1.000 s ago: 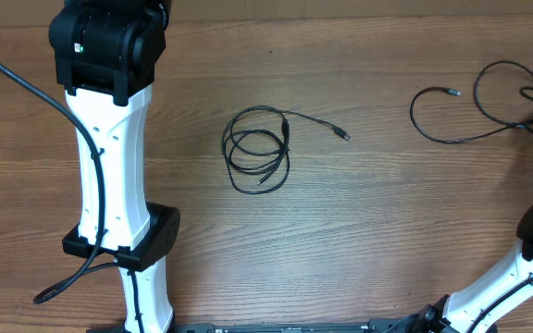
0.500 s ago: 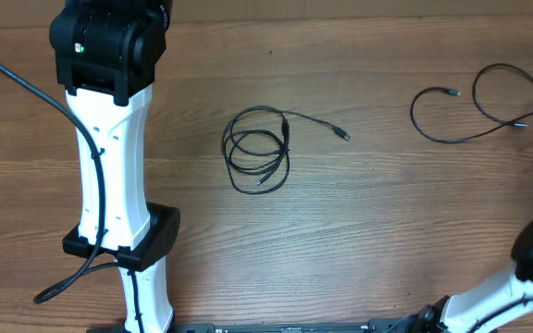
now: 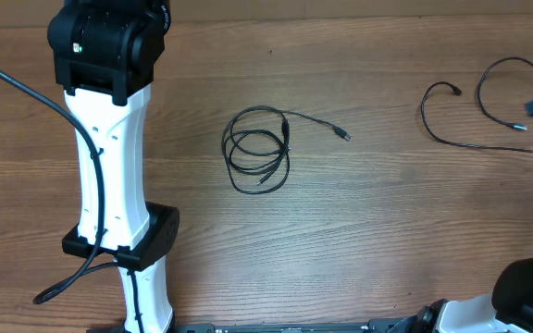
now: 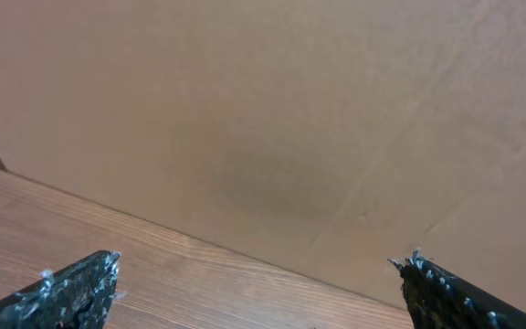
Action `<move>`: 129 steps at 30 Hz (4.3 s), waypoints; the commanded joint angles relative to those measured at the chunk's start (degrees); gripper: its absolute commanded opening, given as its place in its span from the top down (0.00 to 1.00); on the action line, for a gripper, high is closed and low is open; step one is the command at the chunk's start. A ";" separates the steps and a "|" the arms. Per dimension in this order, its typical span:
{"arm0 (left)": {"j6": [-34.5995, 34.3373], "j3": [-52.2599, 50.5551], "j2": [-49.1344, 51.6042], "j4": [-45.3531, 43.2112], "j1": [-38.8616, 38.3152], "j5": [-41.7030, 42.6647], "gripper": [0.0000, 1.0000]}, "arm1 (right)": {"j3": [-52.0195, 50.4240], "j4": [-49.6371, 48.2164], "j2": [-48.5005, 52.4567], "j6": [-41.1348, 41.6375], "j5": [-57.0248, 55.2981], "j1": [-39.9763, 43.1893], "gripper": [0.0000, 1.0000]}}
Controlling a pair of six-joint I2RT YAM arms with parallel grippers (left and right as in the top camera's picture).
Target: Untangle cables
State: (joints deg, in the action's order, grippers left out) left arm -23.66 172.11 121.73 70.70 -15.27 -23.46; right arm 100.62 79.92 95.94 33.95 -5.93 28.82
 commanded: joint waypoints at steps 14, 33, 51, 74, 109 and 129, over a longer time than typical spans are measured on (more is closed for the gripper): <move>1.20 0.11 -1.09 1.97 2.60 -1.57 0.00 | -6.47 -0.57 17.38 0.24 -3.32 -0.20 0.00; 0.15 0.11 -1.09 1.88 2.49 -0.31 0.01 | -6.36 -18.73 29.14 -25.03 -14.32 3.02 0.00; -1.29 0.11 -1.09 1.01 2.49 1.09 0.00 | -6.36 -45.11 29.14 -35.98 -4.37 4.79 0.01; -1.07 0.11 -1.09 1.27 2.56 3.56 0.01 | -2.23 -23.17 15.63 -27.71 -4.22 -2.03 0.00; 7.39 0.11 -1.09 10.27 5.18 -5.49 0.01 | -2.23 -22.75 25.09 -5.07 26.05 -46.95 0.00; 7.48 0.11 -1.09 9.55 10.43 -5.46 0.00 | -2.23 -29.51 31.52 3.58 34.10 -53.20 0.13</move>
State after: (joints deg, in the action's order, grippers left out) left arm -17.37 172.11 121.73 80.58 -5.89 -28.12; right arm 98.04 49.93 124.75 36.23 27.55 -24.53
